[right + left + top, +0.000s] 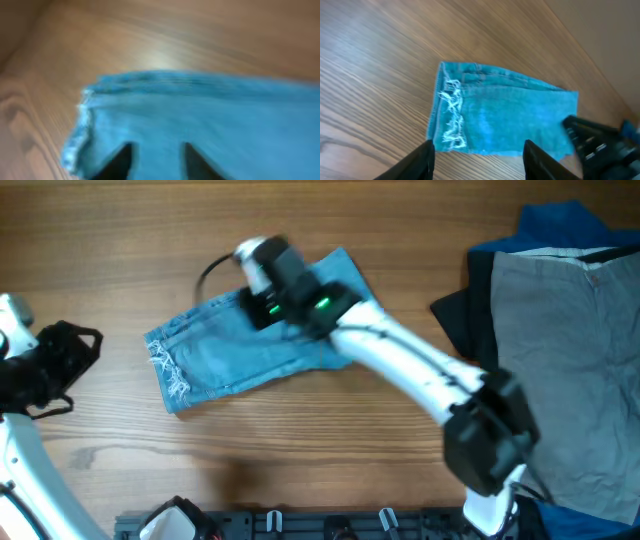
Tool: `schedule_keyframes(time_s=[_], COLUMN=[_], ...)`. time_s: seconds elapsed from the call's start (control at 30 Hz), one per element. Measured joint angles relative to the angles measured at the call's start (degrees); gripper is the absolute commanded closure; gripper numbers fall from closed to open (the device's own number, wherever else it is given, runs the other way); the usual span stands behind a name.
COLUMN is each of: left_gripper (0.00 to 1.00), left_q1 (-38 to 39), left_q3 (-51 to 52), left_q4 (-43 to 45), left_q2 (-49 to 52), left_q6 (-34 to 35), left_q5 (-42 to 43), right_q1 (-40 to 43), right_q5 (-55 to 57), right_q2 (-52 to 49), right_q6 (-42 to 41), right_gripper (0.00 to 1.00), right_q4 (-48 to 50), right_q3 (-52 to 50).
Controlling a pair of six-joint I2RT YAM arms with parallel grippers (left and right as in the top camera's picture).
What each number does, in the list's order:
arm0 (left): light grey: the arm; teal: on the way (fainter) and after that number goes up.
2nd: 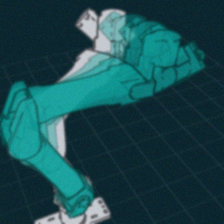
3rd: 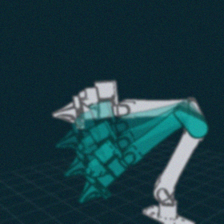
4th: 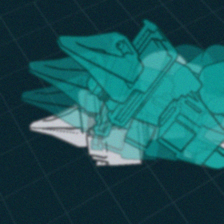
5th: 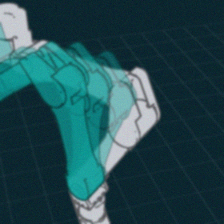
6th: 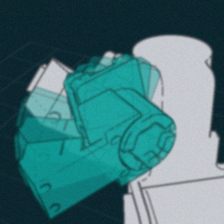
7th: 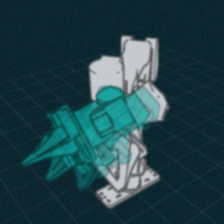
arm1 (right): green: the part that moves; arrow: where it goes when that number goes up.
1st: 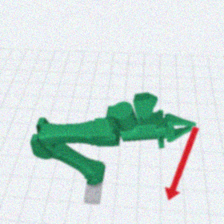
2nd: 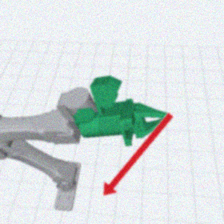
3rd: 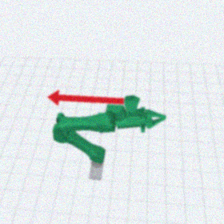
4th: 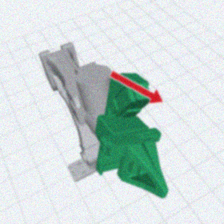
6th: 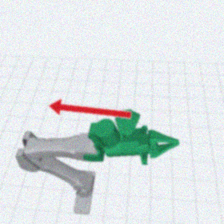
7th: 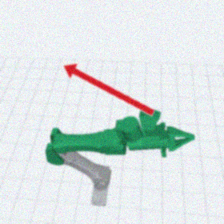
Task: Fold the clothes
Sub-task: 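Press and smooth the folded jeans with both grippers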
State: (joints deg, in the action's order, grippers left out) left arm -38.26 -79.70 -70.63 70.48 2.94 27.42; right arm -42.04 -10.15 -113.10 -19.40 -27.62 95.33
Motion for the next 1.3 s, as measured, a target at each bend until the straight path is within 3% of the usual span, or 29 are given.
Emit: schedule_keyframes(time_s=[0.13, 0.17, 0.33, 0.63, 0.7, 0.77, 0.87, 1.03, 1.13, 1.23, 1.3], left_gripper=[0.94, 0.96, 0.96, 0.96, 0.88, 0.87, 0.83, 0.61, 0.34, 0.16, 0.05], left_q1=[7.4, 9.5, 16.7, 31.7, 31.7, 31.1, 29.9, 29.5, 28.7, 27.4, 25.6], left_q3=[0.0, 0.0, 2.4, 20.0, 22.8, 22.9, 22.3, 19.2, 13.9, 9.7, 8.0], left_q4=[-2.6, -2.8, -0.9, 20.4, 22.7, 25.4, 25.8, 21.3, 15.5, 13.9, 13.3], left_q2=[0.0, 0.0, 2.5, 18.7, 26.5, 31.6, 32.8, 33.2, 32.1, 28.0, 23.5], left_q6=[0.6, 0.7, 0.8, 1.1, 3.8, 6.3, 8.8, 10.4, 10.8, 11.1, 11.0], left_q5=[0.3, -0.2, -2.3, -6.4, -12.2, -13.7, -12.1, -12.0, -13.3, -13.0, -13.0], right_q1=[13.9, 16.2, 22.1, 23.8, 23.7, 23.5, 23.1, 20.3, 13.3, 7.3, 5.1], right_q5=[1.0, -0.2, -4.5, -8.9, -9.2, -9.1, -9.0, -19.4, -20.7, -17.7, -16.7], right_q2=[-0.1, -0.8, -9.7, -13.4, -13.4, -12.6, -9.2, 0.3, -0.4, -2.5, -6.3], right_q6=[-4.5, -4.4, -1.7, -1.1, 0.0, 2.4, 6.9, 20.5, 24.2, 22.2, 21.7], right_gripper=[0.96, 0.96, 0.95, 0.96, 0.96, 0.95, 0.92, 0.91, 0.9, 0.88, 0.92], right_q4=[-15.1, -17.3, -19.8, -21.7, -24.4, -26.7, -27.8, -27.3, -23.4, -14.5, -11.1], right_q3=[-0.1, -0.5, -5.8, -3.9, -3.6, -4.3, -6.2, -6.3, -8.1, -12.7, -15.1])
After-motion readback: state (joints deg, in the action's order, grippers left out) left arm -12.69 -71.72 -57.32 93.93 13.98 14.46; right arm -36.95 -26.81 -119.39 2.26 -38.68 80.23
